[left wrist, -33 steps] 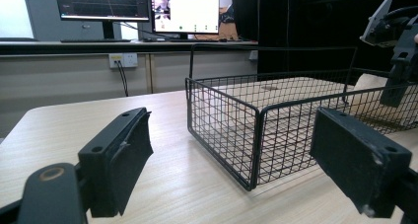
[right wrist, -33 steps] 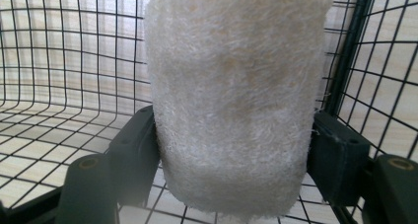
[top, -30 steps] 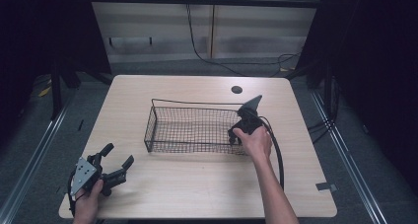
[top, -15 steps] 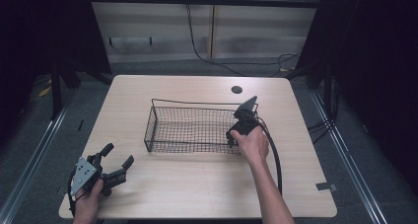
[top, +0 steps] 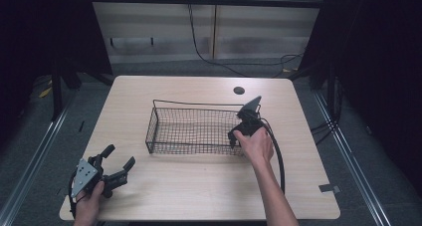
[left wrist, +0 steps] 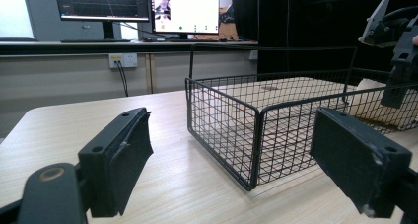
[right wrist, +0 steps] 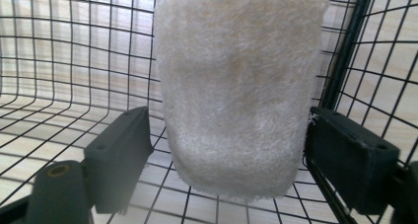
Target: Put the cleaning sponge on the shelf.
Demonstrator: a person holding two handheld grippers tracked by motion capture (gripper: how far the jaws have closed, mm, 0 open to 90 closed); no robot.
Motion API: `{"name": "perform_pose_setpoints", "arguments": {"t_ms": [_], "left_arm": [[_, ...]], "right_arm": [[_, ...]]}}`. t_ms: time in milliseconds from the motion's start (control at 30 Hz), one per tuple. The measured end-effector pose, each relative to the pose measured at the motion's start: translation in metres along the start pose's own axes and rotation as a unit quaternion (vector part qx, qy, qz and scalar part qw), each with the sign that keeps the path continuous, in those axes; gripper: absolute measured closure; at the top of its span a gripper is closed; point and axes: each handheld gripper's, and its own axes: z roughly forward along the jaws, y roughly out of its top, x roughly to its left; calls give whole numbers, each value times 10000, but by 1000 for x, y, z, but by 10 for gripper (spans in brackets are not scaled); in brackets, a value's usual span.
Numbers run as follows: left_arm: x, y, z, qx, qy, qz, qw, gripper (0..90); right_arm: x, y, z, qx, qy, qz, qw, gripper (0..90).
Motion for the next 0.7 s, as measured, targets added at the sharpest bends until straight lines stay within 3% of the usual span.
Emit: {"name": "perform_pose_setpoints", "arguments": {"t_ms": [267,700], "left_arm": [[0,0,0,0,1,1,10000,155],[0,0,0,0,11,8,10000,155]], "right_arm": [[-4,-3,-6,-77,103,35,9999,163],[-12,-9,-18,-385,282,-145,9988,202]]}}
